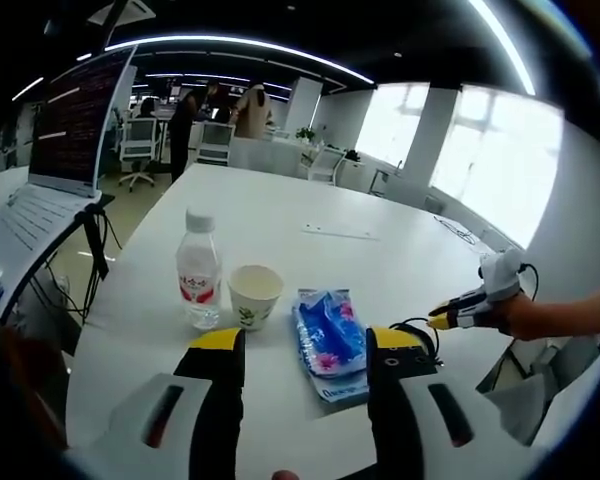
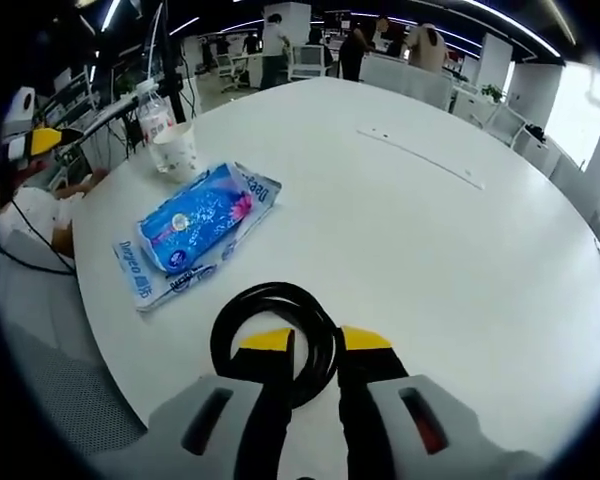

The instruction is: Arrange the tabletop items into an orderly group along one side of the table until the central work area is clear of visible clutter.

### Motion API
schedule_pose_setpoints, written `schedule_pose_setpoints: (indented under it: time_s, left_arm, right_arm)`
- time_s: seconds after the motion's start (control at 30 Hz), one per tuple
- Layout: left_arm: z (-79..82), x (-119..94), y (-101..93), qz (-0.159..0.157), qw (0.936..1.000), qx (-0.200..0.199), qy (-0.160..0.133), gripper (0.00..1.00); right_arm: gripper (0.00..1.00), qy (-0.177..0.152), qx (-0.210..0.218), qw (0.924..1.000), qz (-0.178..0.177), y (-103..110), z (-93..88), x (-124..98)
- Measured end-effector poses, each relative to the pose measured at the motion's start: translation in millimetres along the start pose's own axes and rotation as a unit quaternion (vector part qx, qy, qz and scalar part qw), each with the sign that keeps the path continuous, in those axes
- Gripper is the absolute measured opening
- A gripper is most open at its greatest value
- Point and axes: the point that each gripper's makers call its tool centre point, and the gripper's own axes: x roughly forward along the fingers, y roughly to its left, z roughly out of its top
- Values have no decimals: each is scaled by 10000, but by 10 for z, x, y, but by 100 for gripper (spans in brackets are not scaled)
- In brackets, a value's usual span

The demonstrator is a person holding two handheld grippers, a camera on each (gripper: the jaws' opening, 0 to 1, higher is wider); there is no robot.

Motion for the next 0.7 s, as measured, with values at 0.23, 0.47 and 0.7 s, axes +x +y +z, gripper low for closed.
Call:
schedule_pose_setpoints:
  time_s: [0.23,0.47,0.7]
  left_arm:
    - [-21,-16,20,24,10000,-21,9,48]
    - [-35,-26,41,52,10000,-51,13,48]
    - [-31,-13,49,61,10000,-41,28,48]
  right_arm:
    - [14,-15,-85,9999,75,43,63,19]
    - [14,-29,-211,9996,183,91,163,72]
    - [14,-34,-324,9990,302,186,251,125]
